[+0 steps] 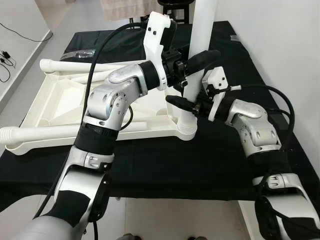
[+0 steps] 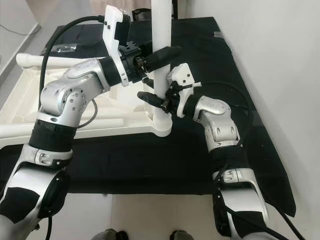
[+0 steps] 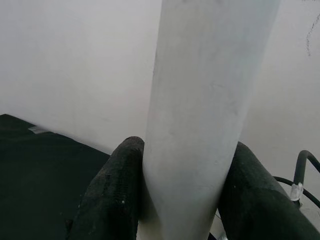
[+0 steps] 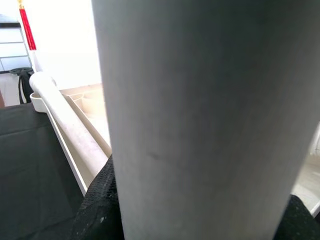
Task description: Building children table
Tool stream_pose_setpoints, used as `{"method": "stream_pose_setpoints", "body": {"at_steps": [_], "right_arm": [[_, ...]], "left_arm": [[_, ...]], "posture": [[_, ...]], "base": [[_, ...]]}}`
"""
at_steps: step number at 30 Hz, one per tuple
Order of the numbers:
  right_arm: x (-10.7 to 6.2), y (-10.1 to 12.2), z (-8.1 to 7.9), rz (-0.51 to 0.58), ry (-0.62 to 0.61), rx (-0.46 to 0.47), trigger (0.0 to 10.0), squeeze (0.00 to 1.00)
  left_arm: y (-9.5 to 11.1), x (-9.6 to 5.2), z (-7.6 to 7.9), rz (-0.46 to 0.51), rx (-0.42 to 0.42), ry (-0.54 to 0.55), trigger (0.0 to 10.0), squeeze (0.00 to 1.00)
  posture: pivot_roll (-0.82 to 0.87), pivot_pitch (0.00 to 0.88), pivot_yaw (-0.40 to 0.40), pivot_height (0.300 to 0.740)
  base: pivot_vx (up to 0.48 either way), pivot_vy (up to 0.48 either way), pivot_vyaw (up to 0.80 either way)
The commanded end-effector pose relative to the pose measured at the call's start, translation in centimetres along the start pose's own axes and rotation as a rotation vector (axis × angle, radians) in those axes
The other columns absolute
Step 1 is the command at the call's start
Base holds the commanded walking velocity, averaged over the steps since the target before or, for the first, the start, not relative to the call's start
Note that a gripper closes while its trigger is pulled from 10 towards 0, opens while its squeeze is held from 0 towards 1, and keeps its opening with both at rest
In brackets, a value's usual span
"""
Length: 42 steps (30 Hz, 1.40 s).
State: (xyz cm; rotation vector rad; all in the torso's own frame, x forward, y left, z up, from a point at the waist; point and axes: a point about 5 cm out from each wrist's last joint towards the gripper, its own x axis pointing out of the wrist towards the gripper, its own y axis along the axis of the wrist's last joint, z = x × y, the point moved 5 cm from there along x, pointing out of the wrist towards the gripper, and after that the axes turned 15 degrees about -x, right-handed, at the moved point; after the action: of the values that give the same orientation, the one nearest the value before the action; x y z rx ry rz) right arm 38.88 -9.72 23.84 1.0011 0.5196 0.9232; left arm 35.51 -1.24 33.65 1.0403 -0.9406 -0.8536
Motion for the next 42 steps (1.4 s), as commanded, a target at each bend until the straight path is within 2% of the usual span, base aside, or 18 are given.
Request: {"method": "stream_pose_setpoints", "body": {"at_steps": [1, 4, 5, 6, 7, 8, 9, 23, 24, 25, 26, 27, 29, 32, 34, 35, 41, 42], "right_arm": [[1.2, -0.1, -1.1, 0.005, 0.052, -0.008, 0.0, 0.0], [1.2, -0.3, -1.0, 0.004, 0.053, -0.008, 0.0, 0.0], [1.2, -0.5, -1.0, 0.002, 0.049, -0.005, 0.0, 0.0], [1.1, -0.6, -1.0, 0.0, 0.044, -0.002, 0.0, 0.0], [1.1, -0.7, -1.1, -0.005, 0.039, 0.001, 0.0, 0.0], [1.1, -0.8, -1.0, -0.008, 0.036, 0.002, 0.0, 0.0], [1.1, -0.9, -1.0, -0.012, 0.031, 0.003, 0.0, 0.0], [1.0, -2.1, -1.3, -0.075, -0.015, 0.02, 0.0, 0.0], [1.1, -2.9, -1.7, -0.132, -0.056, 0.028, 0.0, 0.0], [1.1, -3.5, -2.1, -0.171, -0.086, 0.032, 0.0, 0.0], [0.4, -5.5, -1.2, -0.333, -0.326, 0.019, 0.0, 0.0], [0.4, -5.5, -1.2, -0.333, -0.326, 0.019, 0.0, 0.0], [0.0, -5.8, -4.5, -0.409, -0.51, 0.056, 0.0, 0.0], [0.0, -5.8, -4.5, -0.409, -0.51, 0.056, 0.0, 0.0], [0.0, -5.4, -5.8, -0.408, -0.545, 0.08, 0.0, 0.0], [1.0, -5.0, -6.5, -0.377, -0.558, 0.122, 0.0, 0.0], [1.7, -4.7, -5.9, -0.365, -0.557, 0.121, 0.0, 0.0], [1.9, -4.6, -5.5, -0.363, -0.551, 0.116, 0.0, 0.0]], "left_arm": [[-1.0, 0.4, 1.1, -0.038, -0.024, -0.068, 0.0, 0.0], [-1.0, 0.4, 1.0, -0.039, -0.023, -0.068, 0.0, 0.0], [-1.0, 0.4, 0.9, -0.039, -0.012, -0.058, 3.3, 0.0], [-1.0, 0.4, 0.8, -0.036, -0.005, -0.046, 10.0, 0.0], [-1.0, 0.4, 0.8, -0.033, -0.009, -0.041, 10.0, 0.11], [-1.1, 0.4, 0.7, -0.032, -0.013, -0.039, 10.0, 0.11], [-1.0, 0.3, 0.9, -0.029, -0.018, -0.046, 10.0, 1.0], [-0.8, 0.4, 0.1, -0.018, -0.004, 0.006, 10.0, 1.0], [-0.8, 0.3, 0.0, -0.021, 0.0, 0.015, 10.0, 0.0], [-0.8, 0.3, -0.1, -0.022, 0.002, 0.02, 10.0, 0.0], [-0.8, 0.2, -0.1, -0.022, 0.002, 0.024, 10.0, 0.0], [-0.8, 0.2, -0.1, -0.022, 0.002, 0.024, 10.0, 0.0], [-0.6, 0.1, -0.4, -0.015, 0.007, 0.039, 10.0, 0.0], [-0.6, 0.1, -0.4, -0.015, 0.007, 0.039, 10.0, 0.0], [-0.5, 0.0, -0.5, -0.013, 0.009, 0.044, 10.0, 0.0], [-0.5, 0.0, -0.6, -0.017, 0.024, 0.048, 10.0, 0.0], [-0.2, 0.2, -0.7, -0.013, 0.038, 0.049, 10.0, 0.0], [-0.1, 0.2, -0.7, -0.009, 0.039, 0.049, 6.2, 0.0]], "posture": [[0.04, 0.133, 0.038, 0.74], [0.04, 0.133, 0.038, 0.74], [0.04, 0.133, 0.038, 0.74], [0.04, 0.135, 0.039, 0.74], [0.04, 0.135, 0.039, 0.74], [0.04, 0.135, 0.039, 0.74], [0.04, 0.135, 0.041, 0.74], [0.04, 0.135, 0.037, 0.74], [0.04, 0.136, 0.026, 0.74], [0.04, 0.137, 0.025, 0.74], [0.03, 0.138, 0.015, 0.74], [0.03, 0.138, 0.015, 0.74], [0.04, 0.147, 0.028, 0.74], [0.04, 0.147, 0.028, 0.74], [0.04, 0.147, 0.028, 0.74], [0.03, 0.134, 0.032, 0.74], [0.03, 0.13, 0.029, 0.74], [0.03, 0.129, 0.028, 0.74]], "base": [[0.0, 0.0, 0.0], [0.0, 0.0, 0.0], [0.0, 0.0, 0.0], [0.0, 0.0, 0.0], [0.0, 0.0, 0.0], [0.0, 0.0, 0.0], [0.0, 0.0, 0.0], [0.0, 0.0, 0.0], [0.0, 0.0, 0.0], [0.0, 0.0, 0.0], [0.0, 0.0, 0.0], [0.0, 0.0, 0.0], [0.0, 0.0, 0.0], [0.0, 0.0, 0.0], [0.0, 0.0, 0.0], [0.0, 0.0, 0.0], [0.0, 0.0, 0.0], [0.0, 0.0, 0.0]]}}
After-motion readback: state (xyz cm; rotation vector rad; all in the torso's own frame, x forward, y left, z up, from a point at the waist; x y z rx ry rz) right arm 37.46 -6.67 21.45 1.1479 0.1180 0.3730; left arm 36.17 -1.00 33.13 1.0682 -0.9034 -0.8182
